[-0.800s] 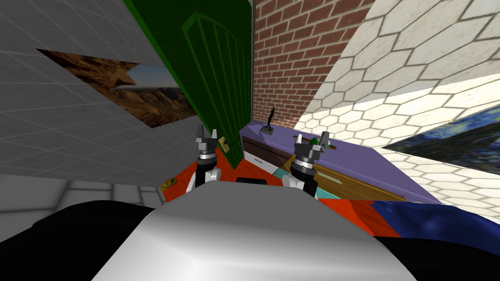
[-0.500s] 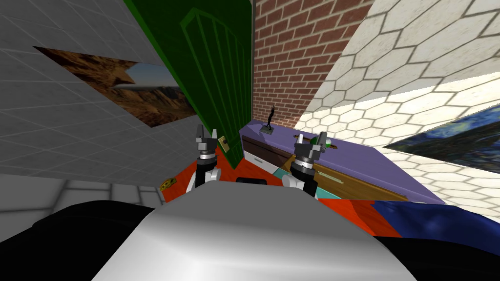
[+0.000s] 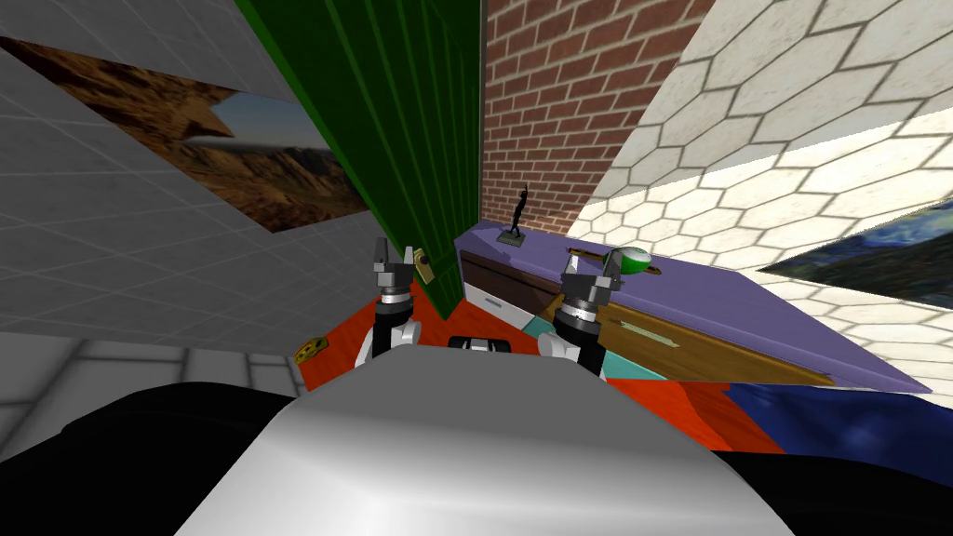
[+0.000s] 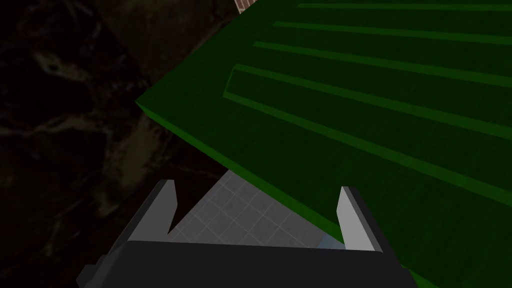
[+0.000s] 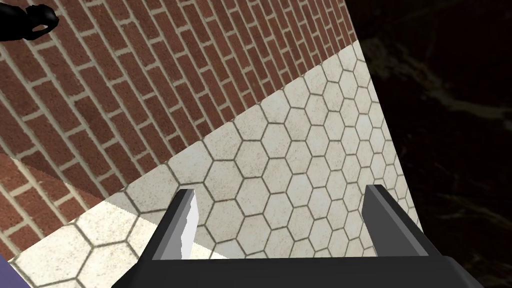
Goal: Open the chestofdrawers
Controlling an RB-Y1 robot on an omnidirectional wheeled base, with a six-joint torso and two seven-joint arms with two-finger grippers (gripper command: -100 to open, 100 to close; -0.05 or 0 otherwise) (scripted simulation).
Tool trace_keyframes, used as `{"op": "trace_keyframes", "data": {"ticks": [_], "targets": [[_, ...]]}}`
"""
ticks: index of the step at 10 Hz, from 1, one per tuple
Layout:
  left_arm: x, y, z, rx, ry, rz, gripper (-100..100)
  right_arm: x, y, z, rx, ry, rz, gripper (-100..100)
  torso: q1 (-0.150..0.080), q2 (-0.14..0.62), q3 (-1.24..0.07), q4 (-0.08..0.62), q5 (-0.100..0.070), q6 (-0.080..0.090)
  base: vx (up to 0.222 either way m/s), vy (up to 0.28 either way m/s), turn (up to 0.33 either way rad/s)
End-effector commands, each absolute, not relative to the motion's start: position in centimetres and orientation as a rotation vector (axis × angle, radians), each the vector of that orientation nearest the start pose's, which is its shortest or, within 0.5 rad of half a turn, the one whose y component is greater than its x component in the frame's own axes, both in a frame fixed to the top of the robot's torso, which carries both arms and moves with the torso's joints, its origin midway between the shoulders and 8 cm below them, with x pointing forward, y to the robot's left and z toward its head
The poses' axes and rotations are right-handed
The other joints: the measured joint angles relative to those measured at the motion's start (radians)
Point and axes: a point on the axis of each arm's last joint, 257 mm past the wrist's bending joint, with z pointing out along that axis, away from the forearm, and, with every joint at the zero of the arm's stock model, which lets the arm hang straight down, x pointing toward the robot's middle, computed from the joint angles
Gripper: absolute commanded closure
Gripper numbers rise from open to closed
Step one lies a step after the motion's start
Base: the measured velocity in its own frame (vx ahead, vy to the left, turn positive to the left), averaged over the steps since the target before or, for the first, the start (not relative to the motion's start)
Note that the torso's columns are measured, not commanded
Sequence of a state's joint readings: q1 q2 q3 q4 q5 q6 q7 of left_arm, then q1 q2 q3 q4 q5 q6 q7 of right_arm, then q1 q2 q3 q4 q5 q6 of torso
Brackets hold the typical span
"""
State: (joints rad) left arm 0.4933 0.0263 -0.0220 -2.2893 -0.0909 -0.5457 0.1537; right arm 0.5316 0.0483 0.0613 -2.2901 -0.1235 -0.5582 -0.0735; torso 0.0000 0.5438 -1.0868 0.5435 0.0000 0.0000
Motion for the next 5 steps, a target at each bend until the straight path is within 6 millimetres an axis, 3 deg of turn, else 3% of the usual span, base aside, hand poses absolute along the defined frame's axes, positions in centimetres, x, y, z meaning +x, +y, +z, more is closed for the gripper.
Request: {"op": "trace_keyframes", "data": {"ticks": [1, 2, 5], "targets": [[33.7, 25.5, 3.8, -0.593, 0.614, -1.43, 0, 33.0, -28.3, 2.9, 0.769, 0.435, 1.497, 0, 0.0, 0.074, -0.148, 0.074, 0.0, 0.0, 0.0, 0.0, 0.0], [33.7, 25.5, 3.8, -0.593, 0.614, -1.43, 0, 33.6, -27.5, 2.3, 0.748, 0.503, 1.487, -100, 0.0, 0.148, -0.295, 0.148, 0.0, 0.0, -0.001, 0.012, -0.027], [33.8, 25.5, 3.7, -0.593, 0.615, -1.43, 0, 35.6, -25.4, -0.4, 0.707, 0.692, 1.429, -100, 0.002, 0.194, -0.388, 0.193, 0.0, 0.0, -0.022, 0.047, -0.045]]}}
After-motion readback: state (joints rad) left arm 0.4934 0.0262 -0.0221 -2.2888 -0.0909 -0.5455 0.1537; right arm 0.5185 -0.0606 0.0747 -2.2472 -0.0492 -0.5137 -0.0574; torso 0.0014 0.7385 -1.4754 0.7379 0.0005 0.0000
